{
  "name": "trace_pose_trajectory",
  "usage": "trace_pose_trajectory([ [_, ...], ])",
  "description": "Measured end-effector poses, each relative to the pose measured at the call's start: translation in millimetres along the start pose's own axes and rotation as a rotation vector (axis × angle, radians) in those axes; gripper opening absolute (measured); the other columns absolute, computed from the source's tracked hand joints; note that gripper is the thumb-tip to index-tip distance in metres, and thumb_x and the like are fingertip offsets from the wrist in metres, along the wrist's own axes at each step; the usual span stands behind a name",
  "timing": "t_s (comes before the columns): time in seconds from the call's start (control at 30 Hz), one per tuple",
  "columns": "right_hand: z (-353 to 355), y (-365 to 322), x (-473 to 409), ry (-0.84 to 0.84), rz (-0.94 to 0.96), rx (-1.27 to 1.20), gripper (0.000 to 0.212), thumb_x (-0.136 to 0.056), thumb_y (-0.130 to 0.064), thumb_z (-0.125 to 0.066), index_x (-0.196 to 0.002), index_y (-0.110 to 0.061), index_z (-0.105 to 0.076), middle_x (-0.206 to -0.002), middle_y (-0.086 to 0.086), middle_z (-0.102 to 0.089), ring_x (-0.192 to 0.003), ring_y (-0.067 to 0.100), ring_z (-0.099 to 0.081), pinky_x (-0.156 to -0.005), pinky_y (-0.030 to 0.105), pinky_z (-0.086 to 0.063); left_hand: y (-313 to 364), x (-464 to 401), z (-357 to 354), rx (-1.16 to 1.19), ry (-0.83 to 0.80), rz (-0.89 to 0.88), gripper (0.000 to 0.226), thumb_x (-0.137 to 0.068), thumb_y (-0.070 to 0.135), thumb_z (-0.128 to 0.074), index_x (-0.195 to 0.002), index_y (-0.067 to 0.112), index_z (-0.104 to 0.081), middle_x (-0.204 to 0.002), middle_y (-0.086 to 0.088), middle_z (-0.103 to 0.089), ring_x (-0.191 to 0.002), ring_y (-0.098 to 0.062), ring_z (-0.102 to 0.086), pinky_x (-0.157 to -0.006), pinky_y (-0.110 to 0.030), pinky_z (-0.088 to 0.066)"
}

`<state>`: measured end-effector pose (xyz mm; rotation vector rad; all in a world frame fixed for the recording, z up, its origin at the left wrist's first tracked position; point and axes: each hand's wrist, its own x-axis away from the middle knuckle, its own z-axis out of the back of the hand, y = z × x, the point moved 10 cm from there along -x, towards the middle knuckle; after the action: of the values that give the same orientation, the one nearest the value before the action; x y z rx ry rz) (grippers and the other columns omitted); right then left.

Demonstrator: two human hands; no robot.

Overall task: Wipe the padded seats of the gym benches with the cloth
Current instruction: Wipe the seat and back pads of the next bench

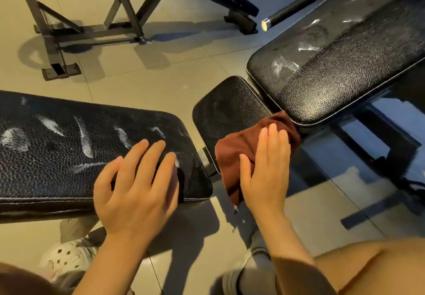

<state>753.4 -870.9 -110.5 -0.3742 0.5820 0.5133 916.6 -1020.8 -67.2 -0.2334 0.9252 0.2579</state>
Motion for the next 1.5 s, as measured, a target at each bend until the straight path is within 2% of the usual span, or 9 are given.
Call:
trace_pose_trajectory([
  [0.17, -8, -14, 30, -0.081, 0.034, 0.131, 0.065, -0.095, -0.038, -0.039, -0.149, -0.003, -0.031, -0.153, 0.018, -0.035, -0.143, 0.032, -0.022, -0.118, 0.043, -0.013, -2, -1, -5, 0.022, -0.042, 0.016, 0.026, -0.096, 0.026, -0.056, -0.116, 0.011, -0.060, -0.124, -0.013, -0.066, -0.116, -0.034, -0.062, -0.084, -0.053, -0.054],
  [0.3, 3, -14, 2, -0.062, 0.033, 0.135, 0.065, -0.095, -0.039, -0.042, -0.148, -0.001, -0.036, -0.154, 0.017, -0.036, -0.144, 0.029, -0.023, -0.120, 0.041, -0.007, -2, 0, -6, 0.035, -0.039, 0.006, 0.025, -0.097, 0.025, -0.056, -0.116, 0.010, -0.059, -0.124, -0.014, -0.066, -0.115, -0.035, -0.062, -0.082, -0.053, -0.054],
  [0.5, 0, -11, -33, -0.115, 0.067, 0.255, 0.065, -0.095, -0.039, -0.043, -0.147, -0.001, -0.037, -0.153, 0.019, -0.036, -0.142, 0.033, -0.026, -0.119, 0.048, -0.013, -2, 2, -5, 0.074, -0.035, -0.006, 0.026, -0.098, 0.026, -0.054, -0.118, 0.009, -0.058, -0.124, -0.015, -0.065, -0.118, -0.033, -0.059, -0.085, -0.049, -0.054],
  [0.63, -1, -21, -10, -0.157, 0.208, 0.358, 0.059, -0.095, -0.043, -0.043, -0.145, -0.012, -0.046, -0.151, 0.018, -0.040, -0.141, 0.034, -0.028, -0.116, 0.056, -0.013, 0, -4, 4, 0.018, 0.003, 0.012, 0.024, -0.095, 0.028, -0.057, -0.108, 0.012, -0.069, -0.121, -0.010, -0.068, -0.119, -0.027, -0.054, -0.090, -0.043, -0.042],
  [0.8, -12, -27, -47, -0.250, 0.266, 0.430, 0.072, -0.090, -0.059, -0.042, -0.146, -0.013, -0.045, -0.152, 0.019, -0.038, -0.141, 0.037, -0.030, -0.115, 0.060, -0.009, 1, -6, 7, 0.007, 0.031, 0.022, 0.025, -0.093, 0.029, -0.059, -0.103, 0.012, -0.074, -0.117, -0.008, -0.070, -0.117, -0.025, -0.054, -0.090, -0.039, -0.037],
  [0.87, -29, -35, -71, -0.357, 0.287, 0.478, 0.078, -0.091, -0.064, -0.034, -0.150, -0.013, -0.038, -0.156, 0.020, -0.029, -0.144, 0.039, -0.025, -0.117, 0.059, -0.006, 2, -6, 6, -0.006, 0.051, 0.003, 0.025, -0.093, 0.030, -0.058, -0.102, 0.012, -0.074, -0.116, -0.008, -0.070, -0.116, -0.025, -0.055, -0.088, -0.039, -0.038],
  [1.0, -76, -62, -103, -0.553, 0.389, 0.593, 0.083, -0.094, -0.070, -0.016, -0.157, -0.017, -0.006, -0.164, 0.012, -0.001, -0.151, 0.031, 0.003, -0.118, 0.057, 0.006, 1, -3, 3, -0.001, 0.072, 0.007, 0.025, -0.094, 0.029, -0.057, -0.105, 0.011, -0.071, -0.116, -0.008, -0.070, -0.116, -0.025, -0.055, -0.085, -0.039, -0.041],
  [1.27, -102, -99, -47, -0.624, 0.503, 0.573, 0.068, -0.103, -0.047, -0.015, -0.154, -0.008, 0.007, -0.163, 0.014, 0.009, -0.150, 0.030, 0.007, -0.119, 0.050, 0.010, 1, -8, 6, -0.033, 0.062, 0.006, 0.024, -0.093, 0.028, -0.058, -0.098, 0.011, -0.075, -0.112, -0.007, -0.072, -0.114, -0.025, -0.056, -0.084, -0.037, -0.040],
  [1.5, -73, -63, -99, -0.517, 0.318, 0.553, 0.071, -0.102, -0.052, -0.018, -0.156, -0.010, -0.001, -0.164, 0.012, 0.002, -0.151, 0.026, 0.004, -0.118, 0.047, 0.011, 0, -4, 8, -0.041, 0.019, -0.012, 0.027, -0.094, 0.033, -0.056, -0.100, 0.014, -0.074, -0.115, -0.007, -0.071, -0.114, -0.024, -0.057, -0.088, -0.038, -0.039],
])
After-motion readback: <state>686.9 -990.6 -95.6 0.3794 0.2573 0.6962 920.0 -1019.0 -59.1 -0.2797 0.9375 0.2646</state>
